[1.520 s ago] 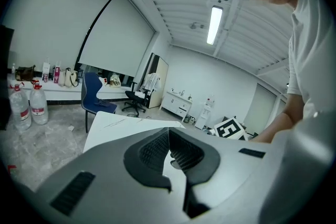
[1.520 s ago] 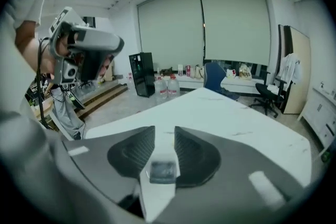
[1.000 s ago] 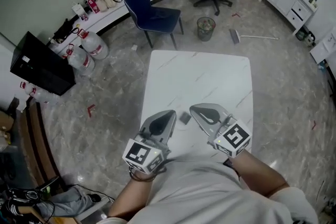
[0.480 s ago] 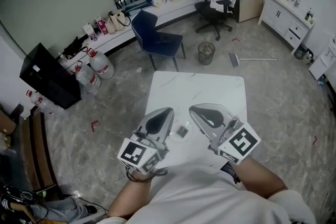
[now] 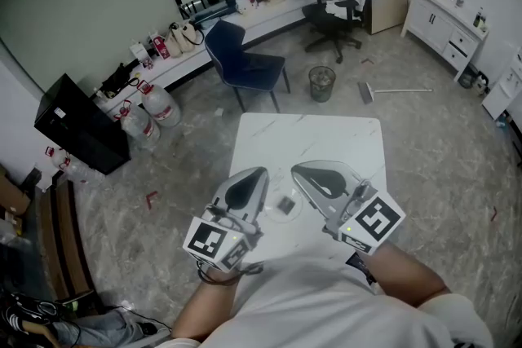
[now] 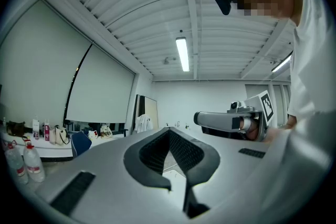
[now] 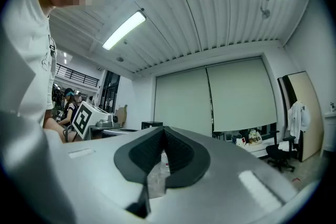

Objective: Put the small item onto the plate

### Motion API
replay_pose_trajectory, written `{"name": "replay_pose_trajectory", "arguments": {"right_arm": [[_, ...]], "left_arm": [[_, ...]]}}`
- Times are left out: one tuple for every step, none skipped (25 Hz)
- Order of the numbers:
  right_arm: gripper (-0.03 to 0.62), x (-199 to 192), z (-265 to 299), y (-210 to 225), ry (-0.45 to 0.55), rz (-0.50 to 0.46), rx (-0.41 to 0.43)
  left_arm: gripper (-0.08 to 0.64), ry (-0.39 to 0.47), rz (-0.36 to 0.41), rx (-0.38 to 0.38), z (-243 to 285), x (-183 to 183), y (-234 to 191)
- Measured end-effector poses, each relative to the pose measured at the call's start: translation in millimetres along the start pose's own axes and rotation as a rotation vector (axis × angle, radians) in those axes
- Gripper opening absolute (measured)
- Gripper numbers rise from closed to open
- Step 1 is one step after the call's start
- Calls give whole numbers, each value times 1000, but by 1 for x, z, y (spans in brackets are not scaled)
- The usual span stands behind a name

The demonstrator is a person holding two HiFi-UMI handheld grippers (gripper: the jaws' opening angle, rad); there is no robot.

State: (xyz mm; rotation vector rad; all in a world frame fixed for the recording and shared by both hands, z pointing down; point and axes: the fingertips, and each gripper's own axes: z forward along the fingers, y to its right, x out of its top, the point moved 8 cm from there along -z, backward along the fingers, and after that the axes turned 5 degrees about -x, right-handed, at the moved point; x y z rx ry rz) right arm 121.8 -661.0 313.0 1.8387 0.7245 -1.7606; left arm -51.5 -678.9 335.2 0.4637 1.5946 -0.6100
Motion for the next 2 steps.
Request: {"name": "replay_pose_trajectory", "arguments": {"right_arm": [[2, 1, 0, 0, 0, -3, 0], [2, 1, 0, 0, 0, -5, 0]], "left_arm": [[6, -2, -1, 1, 0, 0, 0], [6, -3, -3, 1, 0, 1, 0]]}}
